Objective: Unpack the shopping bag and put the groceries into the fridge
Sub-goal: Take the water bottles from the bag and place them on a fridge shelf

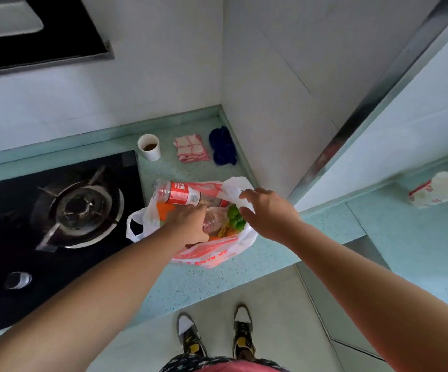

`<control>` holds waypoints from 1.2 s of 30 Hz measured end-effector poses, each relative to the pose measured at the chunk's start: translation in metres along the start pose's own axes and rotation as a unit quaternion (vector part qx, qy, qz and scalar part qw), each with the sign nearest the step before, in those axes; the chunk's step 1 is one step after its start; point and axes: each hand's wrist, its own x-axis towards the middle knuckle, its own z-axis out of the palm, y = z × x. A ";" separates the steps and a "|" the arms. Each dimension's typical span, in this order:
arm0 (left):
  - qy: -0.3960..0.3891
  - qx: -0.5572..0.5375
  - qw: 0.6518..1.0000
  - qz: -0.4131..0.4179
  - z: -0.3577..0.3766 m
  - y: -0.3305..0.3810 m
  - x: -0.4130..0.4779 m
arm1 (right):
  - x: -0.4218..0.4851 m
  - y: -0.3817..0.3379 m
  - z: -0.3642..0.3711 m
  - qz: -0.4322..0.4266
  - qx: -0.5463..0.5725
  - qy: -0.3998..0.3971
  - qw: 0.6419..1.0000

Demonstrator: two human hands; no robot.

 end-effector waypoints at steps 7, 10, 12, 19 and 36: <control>0.017 -0.189 0.976 -0.109 -0.031 -0.061 -0.057 | 0.031 -0.043 -0.009 -0.053 -0.007 -0.006 0.999; 0.045 -0.340 0.925 -0.165 -0.035 -0.079 -0.078 | 0.040 -0.062 -0.008 -0.069 0.002 -0.002 0.998; 0.080 -0.429 0.880 -0.186 -0.035 -0.086 -0.088 | 0.046 -0.073 -0.004 -0.067 0.010 -0.001 0.998; 0.187 -0.579 0.775 -0.168 -0.037 -0.091 -0.106 | 0.073 -0.093 0.031 -0.034 0.051 -0.054 0.997; 0.184 -0.645 0.719 -0.180 -0.022 -0.126 -0.113 | 0.153 -0.101 0.115 0.029 -0.077 -0.080 0.993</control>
